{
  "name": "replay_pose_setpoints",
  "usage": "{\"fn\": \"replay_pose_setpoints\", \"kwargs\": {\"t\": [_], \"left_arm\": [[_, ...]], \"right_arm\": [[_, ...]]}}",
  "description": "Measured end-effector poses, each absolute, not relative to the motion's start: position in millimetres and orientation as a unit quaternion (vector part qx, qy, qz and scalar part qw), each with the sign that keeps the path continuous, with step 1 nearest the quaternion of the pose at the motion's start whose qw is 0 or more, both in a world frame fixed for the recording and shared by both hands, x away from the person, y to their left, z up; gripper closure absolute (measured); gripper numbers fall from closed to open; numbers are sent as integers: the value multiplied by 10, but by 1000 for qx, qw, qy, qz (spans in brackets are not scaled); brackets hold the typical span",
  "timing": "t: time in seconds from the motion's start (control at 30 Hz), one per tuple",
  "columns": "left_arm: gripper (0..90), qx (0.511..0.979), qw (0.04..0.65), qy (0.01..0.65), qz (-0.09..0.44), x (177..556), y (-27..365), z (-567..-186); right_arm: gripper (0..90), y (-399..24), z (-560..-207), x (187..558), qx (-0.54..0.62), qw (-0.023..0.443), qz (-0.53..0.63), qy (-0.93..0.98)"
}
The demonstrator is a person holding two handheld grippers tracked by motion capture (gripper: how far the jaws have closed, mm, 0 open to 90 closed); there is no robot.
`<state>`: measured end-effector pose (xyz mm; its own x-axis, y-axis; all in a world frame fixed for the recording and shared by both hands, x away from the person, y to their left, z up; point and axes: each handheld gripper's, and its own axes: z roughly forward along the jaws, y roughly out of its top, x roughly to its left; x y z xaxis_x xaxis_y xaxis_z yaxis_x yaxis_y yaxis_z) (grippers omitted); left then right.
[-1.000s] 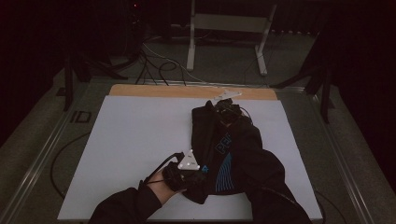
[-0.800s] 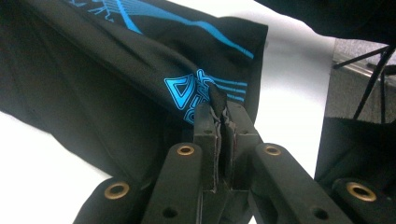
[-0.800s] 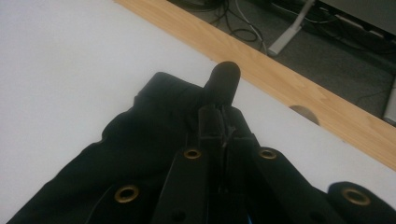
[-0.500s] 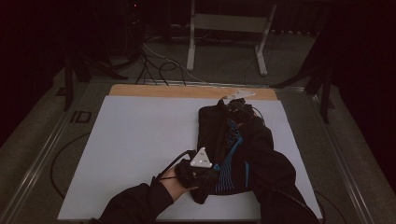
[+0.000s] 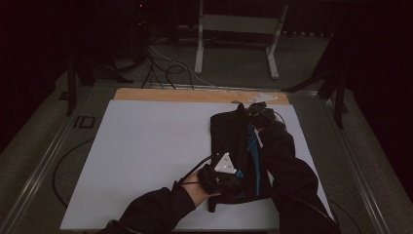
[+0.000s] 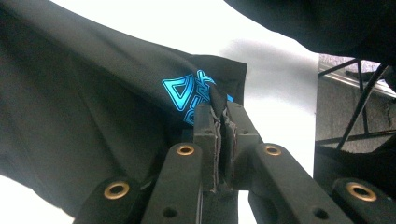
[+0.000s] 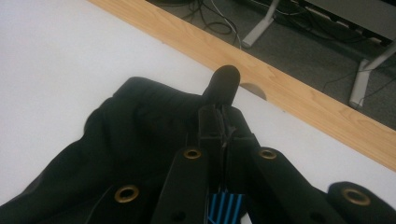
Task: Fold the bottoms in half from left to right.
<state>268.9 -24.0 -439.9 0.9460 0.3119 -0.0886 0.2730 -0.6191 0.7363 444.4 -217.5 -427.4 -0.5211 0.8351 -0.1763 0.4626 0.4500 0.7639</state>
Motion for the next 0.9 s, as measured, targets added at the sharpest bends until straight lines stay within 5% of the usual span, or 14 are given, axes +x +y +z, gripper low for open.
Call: {"fn": "replay_pose_setpoints", "kwargs": {"t": [0.9], "left_arm": [[846, 905, 392, 165, -3, 2825, -610, -4756]], "right_arm": [[885, -2366, -4763, 4610, 420, 257, 308, 814]]}}
